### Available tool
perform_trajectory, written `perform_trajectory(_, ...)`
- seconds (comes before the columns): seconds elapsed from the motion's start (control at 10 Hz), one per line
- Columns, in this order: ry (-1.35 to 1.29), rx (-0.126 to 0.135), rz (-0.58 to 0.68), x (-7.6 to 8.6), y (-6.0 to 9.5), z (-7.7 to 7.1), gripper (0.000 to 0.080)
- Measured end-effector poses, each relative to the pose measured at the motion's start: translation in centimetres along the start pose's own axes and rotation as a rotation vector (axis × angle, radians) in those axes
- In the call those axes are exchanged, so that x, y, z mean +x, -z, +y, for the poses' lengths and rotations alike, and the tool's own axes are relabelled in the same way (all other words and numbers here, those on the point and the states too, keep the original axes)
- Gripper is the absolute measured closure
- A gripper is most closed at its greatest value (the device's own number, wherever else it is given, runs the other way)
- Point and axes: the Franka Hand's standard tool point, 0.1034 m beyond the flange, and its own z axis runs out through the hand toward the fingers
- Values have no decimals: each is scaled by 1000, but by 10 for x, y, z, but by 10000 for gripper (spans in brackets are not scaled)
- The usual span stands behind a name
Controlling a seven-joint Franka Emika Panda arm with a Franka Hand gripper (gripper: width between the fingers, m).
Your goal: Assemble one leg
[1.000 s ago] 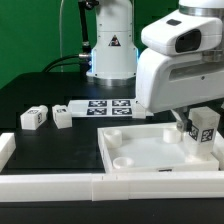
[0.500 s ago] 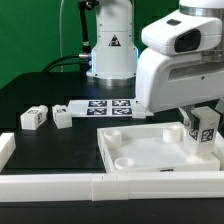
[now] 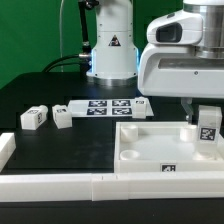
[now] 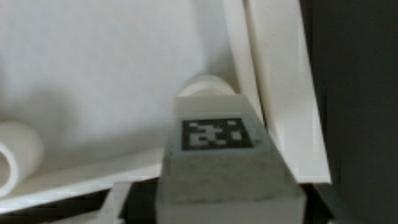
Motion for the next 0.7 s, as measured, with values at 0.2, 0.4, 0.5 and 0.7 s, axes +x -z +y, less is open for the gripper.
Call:
perform_trajectory(0.2,-248,-3,2,-1,0,-2,508)
perform_trajectory(0.4,-480,-4,4,0,0,-1,508)
perform_trajectory(0.5,-563,0,3,0,0,0,508)
perform_trajectory(0.7,-662,10,-3,0,-1,-2,413)
